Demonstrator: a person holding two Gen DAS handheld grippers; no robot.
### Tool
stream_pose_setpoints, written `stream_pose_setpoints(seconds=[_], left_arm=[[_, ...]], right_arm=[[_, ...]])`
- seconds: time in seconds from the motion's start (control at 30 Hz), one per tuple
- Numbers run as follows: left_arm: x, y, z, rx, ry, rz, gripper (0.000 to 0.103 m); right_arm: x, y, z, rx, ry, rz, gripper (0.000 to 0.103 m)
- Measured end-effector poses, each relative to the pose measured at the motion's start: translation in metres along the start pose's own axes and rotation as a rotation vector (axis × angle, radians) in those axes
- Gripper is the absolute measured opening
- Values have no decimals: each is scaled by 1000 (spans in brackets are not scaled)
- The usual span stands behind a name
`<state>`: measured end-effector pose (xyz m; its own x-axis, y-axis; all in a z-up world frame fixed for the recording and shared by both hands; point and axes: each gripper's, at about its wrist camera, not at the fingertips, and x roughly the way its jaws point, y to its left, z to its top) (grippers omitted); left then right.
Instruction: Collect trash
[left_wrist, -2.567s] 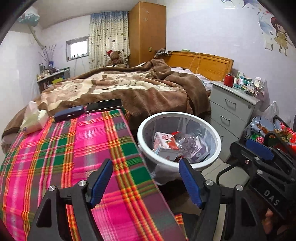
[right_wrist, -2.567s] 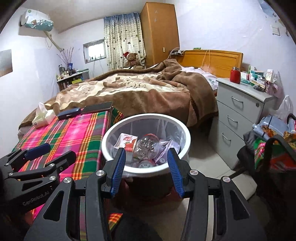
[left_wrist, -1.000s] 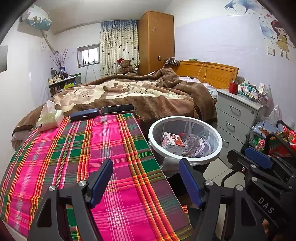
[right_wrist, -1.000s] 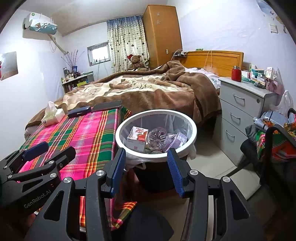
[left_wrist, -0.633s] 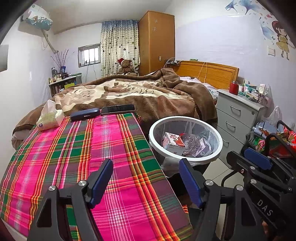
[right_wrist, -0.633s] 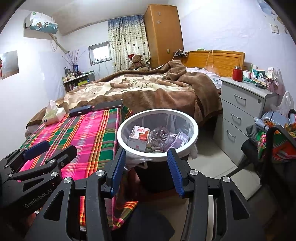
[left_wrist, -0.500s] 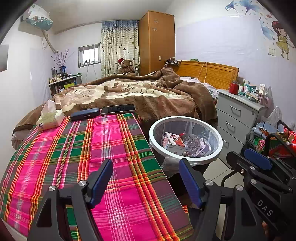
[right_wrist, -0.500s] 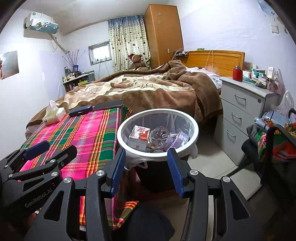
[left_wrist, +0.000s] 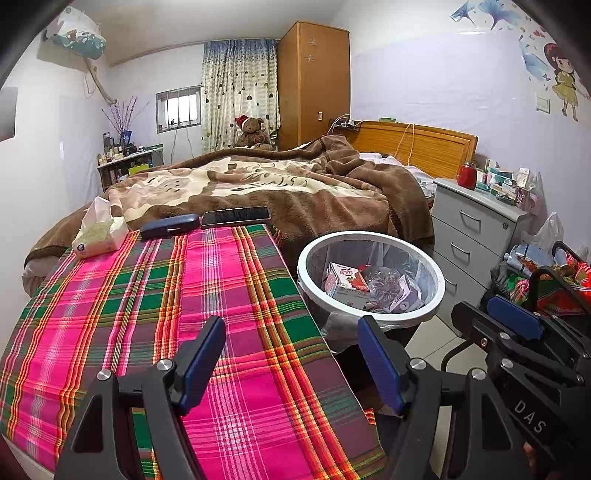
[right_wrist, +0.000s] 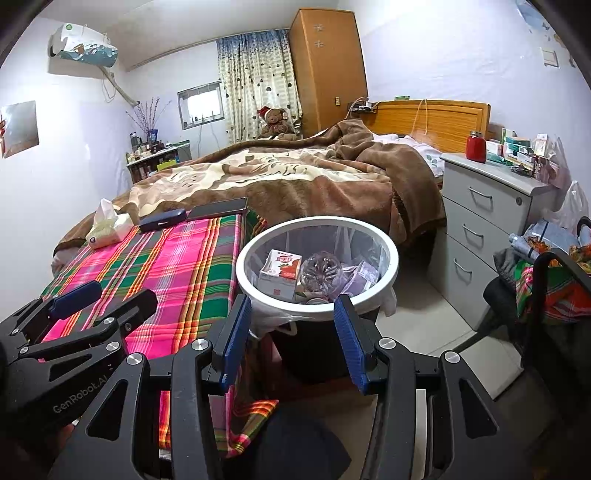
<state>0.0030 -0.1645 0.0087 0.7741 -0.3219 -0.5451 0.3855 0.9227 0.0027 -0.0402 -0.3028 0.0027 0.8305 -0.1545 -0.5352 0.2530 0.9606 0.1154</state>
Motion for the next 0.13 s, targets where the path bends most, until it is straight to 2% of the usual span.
stream_pose_setpoints(seconds=[0.13], left_arm=[[0, -1, 0, -1, 3, -4, 73]], right_arm=[[0, 2, 0, 1, 3, 3, 48]])
